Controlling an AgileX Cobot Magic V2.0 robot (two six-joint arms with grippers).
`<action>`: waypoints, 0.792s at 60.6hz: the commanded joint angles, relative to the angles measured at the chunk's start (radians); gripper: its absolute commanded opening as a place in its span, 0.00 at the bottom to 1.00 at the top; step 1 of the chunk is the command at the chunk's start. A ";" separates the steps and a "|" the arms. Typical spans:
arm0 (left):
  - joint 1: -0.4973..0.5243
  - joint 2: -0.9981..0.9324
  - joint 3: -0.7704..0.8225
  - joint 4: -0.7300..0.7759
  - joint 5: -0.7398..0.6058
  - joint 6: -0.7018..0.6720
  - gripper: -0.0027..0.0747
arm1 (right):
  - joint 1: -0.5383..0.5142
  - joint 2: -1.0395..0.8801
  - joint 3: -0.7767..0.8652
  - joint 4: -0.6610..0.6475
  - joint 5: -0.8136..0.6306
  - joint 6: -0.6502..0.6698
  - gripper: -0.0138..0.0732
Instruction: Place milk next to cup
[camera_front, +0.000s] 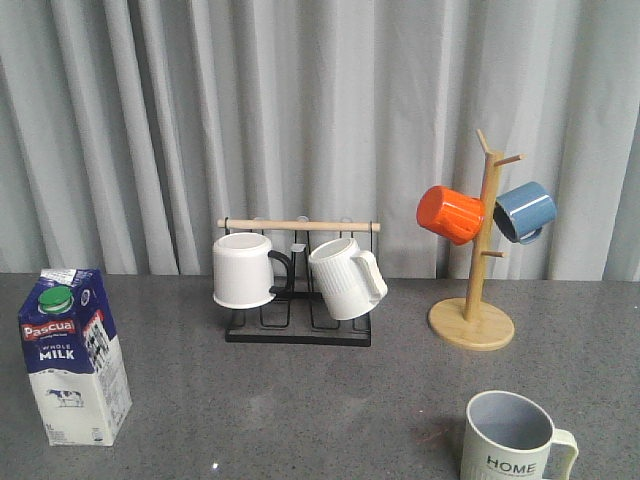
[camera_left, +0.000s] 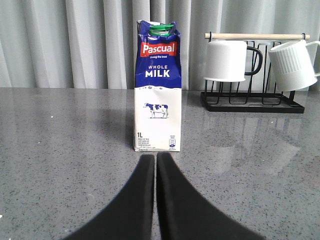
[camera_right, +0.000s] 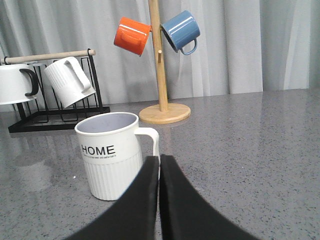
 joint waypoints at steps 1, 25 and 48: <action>0.001 -0.012 0.020 -0.001 -0.069 -0.002 0.03 | -0.008 0.011 0.009 -0.009 -0.076 -0.004 0.15; 0.001 -0.012 0.020 -0.002 -0.075 -0.011 0.02 | -0.008 0.011 0.009 -0.009 -0.076 -0.004 0.15; 0.001 -0.012 0.020 -0.052 -0.271 -0.124 0.02 | -0.008 0.011 0.008 -0.009 -0.107 -0.005 0.15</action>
